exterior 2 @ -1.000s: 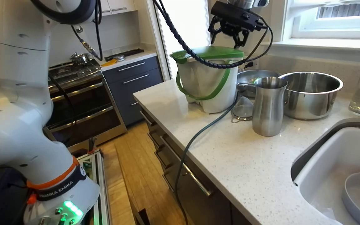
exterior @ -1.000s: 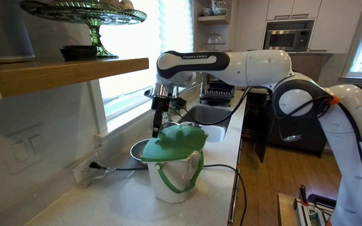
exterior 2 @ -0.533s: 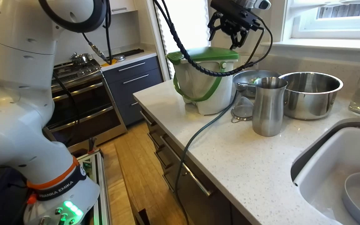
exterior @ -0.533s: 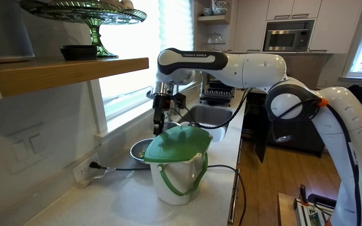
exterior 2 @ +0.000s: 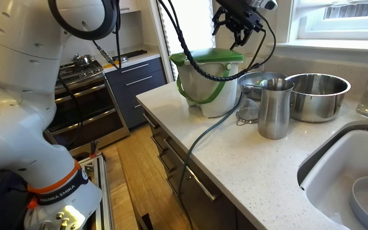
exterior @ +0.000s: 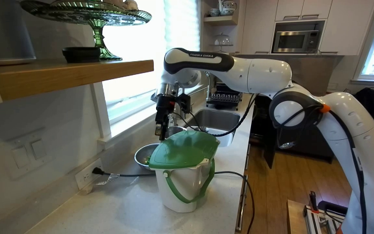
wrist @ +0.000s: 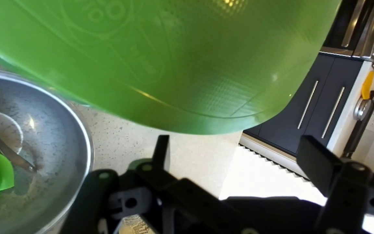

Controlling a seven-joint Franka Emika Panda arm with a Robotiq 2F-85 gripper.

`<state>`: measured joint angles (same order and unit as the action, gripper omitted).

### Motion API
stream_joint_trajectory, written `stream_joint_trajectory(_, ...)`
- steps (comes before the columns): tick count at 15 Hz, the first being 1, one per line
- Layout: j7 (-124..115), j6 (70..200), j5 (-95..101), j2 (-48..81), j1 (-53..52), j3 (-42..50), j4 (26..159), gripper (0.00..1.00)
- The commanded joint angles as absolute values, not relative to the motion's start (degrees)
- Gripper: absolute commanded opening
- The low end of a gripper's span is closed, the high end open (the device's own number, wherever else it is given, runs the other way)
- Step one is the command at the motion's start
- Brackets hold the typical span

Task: Open the white and green bin

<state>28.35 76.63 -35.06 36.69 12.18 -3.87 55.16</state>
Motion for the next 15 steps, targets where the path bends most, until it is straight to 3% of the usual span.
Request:
stream_joint_trajectory(1, 27.67, 75.41, -32.33, 38.89, 11.79, -2.90, 51.16, 1.00)
stream_joint_trajectory(15, 28.31, 69.19, -27.55, 42.71, 11.46, -4.02, 47.56, 1.00)
